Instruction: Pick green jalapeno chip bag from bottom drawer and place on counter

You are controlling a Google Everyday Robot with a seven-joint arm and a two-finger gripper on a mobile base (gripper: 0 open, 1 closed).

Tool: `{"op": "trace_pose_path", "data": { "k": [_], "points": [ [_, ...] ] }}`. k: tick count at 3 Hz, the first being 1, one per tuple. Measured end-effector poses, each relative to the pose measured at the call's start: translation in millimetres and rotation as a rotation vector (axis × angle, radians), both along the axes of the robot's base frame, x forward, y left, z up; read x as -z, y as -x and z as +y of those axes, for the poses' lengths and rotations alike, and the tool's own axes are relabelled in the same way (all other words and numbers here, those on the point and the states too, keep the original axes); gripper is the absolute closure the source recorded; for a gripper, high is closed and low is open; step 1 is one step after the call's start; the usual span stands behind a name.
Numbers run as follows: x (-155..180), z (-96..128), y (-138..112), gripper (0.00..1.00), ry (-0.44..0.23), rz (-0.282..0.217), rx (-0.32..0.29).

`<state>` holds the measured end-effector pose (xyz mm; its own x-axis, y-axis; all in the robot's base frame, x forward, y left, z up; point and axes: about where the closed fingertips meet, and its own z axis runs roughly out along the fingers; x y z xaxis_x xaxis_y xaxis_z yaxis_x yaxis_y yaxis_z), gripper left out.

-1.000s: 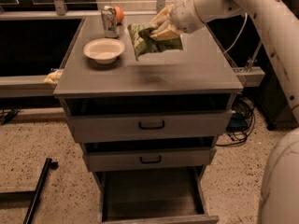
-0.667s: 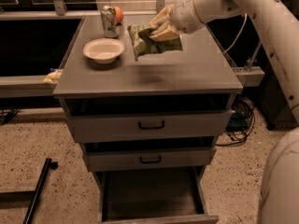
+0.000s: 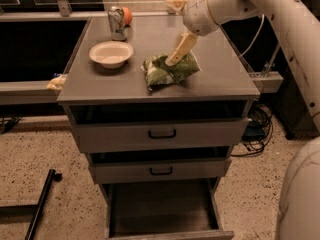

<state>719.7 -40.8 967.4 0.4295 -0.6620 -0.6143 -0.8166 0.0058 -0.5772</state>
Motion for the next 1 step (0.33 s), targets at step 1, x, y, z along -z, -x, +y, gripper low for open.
{"op": "trace_pose_path", "data": {
  "k": [1],
  "points": [
    [0.0, 0.0, 0.0, 0.00, 0.000, 0.000, 0.000]
  ]
}}
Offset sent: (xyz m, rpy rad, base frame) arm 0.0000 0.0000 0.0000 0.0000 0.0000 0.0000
